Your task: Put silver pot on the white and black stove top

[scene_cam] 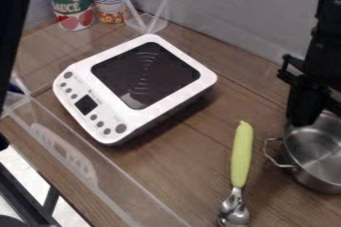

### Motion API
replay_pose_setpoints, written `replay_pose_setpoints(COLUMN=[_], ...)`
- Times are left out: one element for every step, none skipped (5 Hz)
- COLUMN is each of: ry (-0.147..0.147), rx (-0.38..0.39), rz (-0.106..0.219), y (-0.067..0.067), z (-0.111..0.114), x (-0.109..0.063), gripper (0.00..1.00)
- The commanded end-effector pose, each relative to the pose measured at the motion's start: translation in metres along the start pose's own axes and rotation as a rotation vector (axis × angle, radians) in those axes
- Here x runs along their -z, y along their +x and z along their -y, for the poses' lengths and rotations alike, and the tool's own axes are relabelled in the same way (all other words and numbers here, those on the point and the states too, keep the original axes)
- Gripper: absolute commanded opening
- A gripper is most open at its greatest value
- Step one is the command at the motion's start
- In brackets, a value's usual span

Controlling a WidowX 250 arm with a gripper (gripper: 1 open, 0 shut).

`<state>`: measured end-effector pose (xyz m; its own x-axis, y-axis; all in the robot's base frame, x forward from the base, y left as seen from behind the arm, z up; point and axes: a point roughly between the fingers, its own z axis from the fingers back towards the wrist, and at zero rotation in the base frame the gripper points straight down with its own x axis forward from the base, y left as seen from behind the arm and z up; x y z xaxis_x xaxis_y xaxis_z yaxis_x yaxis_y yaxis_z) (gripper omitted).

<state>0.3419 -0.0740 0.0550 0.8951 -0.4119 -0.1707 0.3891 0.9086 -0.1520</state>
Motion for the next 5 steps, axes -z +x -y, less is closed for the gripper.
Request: replay_pose_setpoints(ry=[0.050,0.063,0.064,0.056,0.058], rx=[-0.044,-0.103,-0.259,-0.428,-0.553], rz=[0.122,0.133,0.137,0.149,0.144], y=[-0.014,-0.036,-0.056,-0.089,-0.128], z=[-0.016,-0.037,-0.076,-0.112,-0.131], x=[-0.062,-0.086,-0.108,-0.138,-0.158], gripper=[0.00,0.00,0.00,0.00,0.00])
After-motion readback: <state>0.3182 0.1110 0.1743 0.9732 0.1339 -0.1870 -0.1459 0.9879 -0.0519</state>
